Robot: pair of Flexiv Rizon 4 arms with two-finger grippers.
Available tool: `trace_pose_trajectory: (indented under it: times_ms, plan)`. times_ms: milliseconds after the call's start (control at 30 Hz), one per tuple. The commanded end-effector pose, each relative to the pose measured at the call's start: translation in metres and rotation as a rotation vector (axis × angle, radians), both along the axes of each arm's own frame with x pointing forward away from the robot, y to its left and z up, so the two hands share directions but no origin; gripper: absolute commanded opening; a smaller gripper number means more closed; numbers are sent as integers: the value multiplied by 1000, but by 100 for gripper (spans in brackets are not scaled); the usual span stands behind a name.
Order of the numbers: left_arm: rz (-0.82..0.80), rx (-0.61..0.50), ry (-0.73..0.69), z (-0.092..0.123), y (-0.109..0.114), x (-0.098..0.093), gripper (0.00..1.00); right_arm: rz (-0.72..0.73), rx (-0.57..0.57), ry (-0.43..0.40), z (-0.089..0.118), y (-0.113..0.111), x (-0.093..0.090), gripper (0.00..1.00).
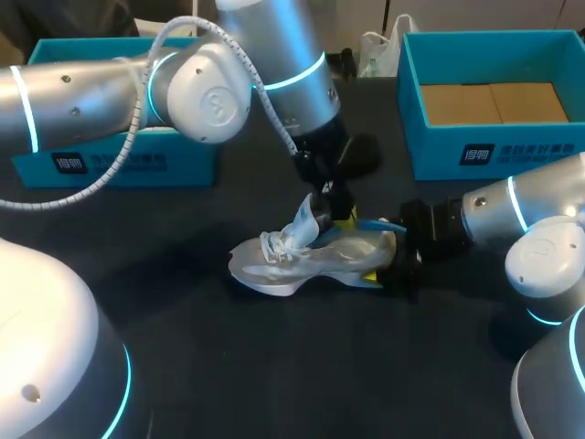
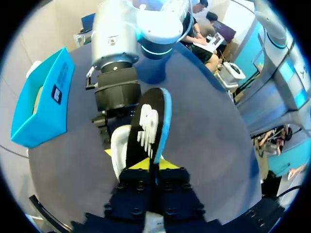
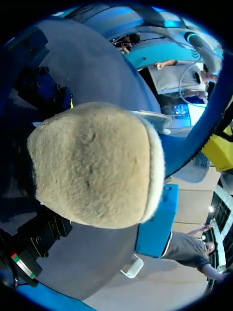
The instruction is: Take the shoe out of the shoebox, open the shoe tongue, remove and reinsert the insole, then place the shoe into the shoebox
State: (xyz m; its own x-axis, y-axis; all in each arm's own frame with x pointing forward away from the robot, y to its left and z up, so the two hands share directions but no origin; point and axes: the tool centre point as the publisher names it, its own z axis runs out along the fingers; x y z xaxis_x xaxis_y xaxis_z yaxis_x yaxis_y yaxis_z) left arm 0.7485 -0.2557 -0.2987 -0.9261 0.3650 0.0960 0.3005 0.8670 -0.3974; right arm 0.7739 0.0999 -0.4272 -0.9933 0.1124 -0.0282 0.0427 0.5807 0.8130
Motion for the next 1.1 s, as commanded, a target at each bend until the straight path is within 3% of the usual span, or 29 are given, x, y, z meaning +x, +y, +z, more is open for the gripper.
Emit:
trace_pose_trajectory:
  times_ms: [33,200,333,633,767,833,867,1100]
  plan:
    - [-37,1,-38,3,-6,-4,44,0,-5,1,-4,2,1,0]
    - [-69,-12,-118,6,-4,-9,77,0,-5,1,-4,2,1,0]
    - [-78,-45,-181,8,-2,-11,82,0,-5,1,-4,2,1,0]
    - [-50,-102,-252,0,-8,-3,76,0,-5,1,-4,2,1,0]
    - [-32,-122,-264,-6,-14,1,70,0,-5,1,-4,2,1,0]
    - [-22,-150,-269,-8,-15,1,63,0,-5,1,-4,2,1,0]
    - [-20,-153,-270,-10,-17,1,53,0,-5,1,-4,2,1,0]
    - [-11,-162,-260,-17,-21,4,47,0,-5,1,-4,2,1,0]
